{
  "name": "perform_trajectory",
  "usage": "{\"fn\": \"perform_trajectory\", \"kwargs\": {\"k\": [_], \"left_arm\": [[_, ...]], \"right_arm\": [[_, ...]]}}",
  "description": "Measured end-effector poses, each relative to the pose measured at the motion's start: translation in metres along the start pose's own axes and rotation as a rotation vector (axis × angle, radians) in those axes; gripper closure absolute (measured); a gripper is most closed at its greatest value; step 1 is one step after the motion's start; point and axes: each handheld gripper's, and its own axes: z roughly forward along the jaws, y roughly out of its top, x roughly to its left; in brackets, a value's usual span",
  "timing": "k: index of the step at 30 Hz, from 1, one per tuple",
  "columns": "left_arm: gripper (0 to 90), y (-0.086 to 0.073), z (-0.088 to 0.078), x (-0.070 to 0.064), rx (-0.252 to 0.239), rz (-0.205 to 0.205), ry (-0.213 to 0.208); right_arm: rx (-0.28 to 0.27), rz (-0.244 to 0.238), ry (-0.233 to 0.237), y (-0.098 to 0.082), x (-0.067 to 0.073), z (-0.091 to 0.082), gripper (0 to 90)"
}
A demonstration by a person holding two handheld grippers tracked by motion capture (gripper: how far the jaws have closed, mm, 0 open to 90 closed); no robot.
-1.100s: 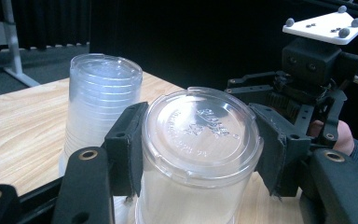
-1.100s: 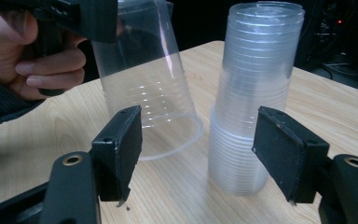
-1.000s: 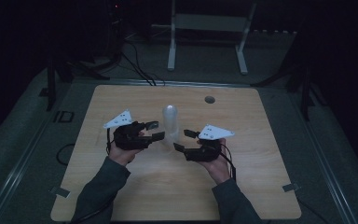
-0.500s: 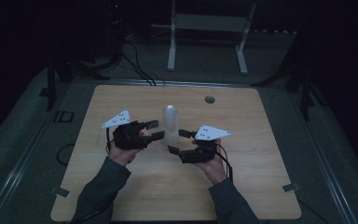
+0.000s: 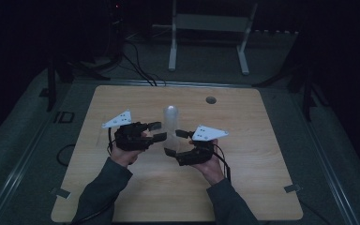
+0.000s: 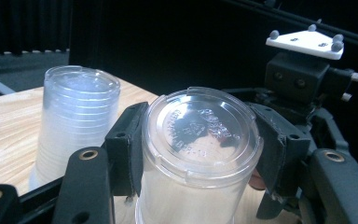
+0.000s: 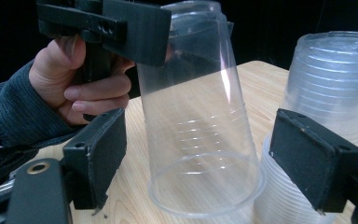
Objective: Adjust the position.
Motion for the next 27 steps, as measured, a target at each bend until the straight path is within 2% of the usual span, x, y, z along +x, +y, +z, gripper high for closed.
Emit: {"fn": "perform_trajectory", "kwargs": {"k": [8, 16, 27], "left_arm": [[41.3, 0.0, 0.003, -0.001, 0.002, -0.001, -0.014], [41.4, 0.001, 0.001, -0.001, -0.02, -0.019, -0.028], [41.5, 0.002, -0.001, 0.001, -0.036, -0.034, -0.035]], "right_arm": [[-0.002, 0.0, 0.01, -0.001, 0.001, 0.003, 18.1], [0.004, -0.007, 0.015, -0.001, 0.002, 0.007, 16.9], [0.029, -0.031, -0.005, -0.001, 0.004, 0.011, 17.0]]}}
